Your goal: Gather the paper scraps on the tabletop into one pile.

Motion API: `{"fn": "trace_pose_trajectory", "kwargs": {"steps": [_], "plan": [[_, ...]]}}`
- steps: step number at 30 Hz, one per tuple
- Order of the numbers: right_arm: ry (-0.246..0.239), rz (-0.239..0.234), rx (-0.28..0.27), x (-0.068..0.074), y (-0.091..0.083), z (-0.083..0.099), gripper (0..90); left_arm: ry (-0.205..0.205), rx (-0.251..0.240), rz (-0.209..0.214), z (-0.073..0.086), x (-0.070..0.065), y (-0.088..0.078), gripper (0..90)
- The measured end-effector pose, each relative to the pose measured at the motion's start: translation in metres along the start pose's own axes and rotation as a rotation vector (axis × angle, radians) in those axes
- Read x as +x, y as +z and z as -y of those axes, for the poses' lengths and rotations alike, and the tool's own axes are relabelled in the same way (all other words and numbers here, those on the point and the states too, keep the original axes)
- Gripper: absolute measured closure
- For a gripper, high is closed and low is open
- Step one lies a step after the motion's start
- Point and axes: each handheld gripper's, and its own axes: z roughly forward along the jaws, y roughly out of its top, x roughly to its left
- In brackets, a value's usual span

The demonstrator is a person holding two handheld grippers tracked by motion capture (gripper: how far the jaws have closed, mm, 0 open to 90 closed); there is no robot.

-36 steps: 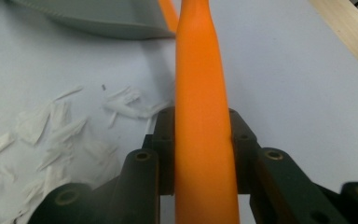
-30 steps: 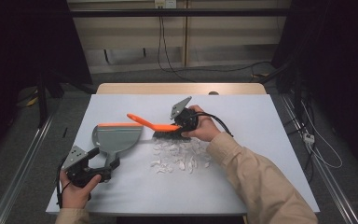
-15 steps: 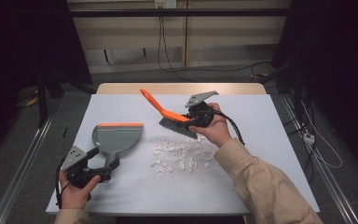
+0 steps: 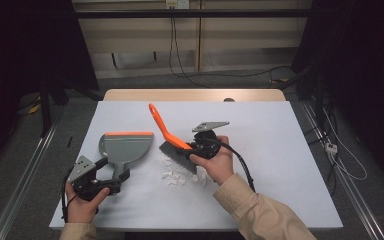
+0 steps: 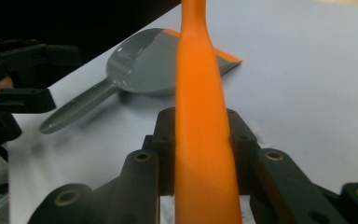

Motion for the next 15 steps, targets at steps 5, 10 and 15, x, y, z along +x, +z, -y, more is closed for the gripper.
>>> {"fn": "trace_pose_trajectory", "kwargs": {"steps": [5,10,15], "plan": [[0.074,-0.032,-0.022,0.019,0.010,0.011,71.3,-0.003,-0.001,-0.002,0.000,0.001,0.000,5.1],[0.127,-0.067,-0.021,0.031,0.024,0.023,71.3,-0.009,-0.003,-0.003,0.001,0.002,0.000,5.1],[0.155,-0.077,0.032,0.034,0.042,0.039,71.3,-0.006,-0.002,0.000,0.000,0.001,0.001,5.1]]}}
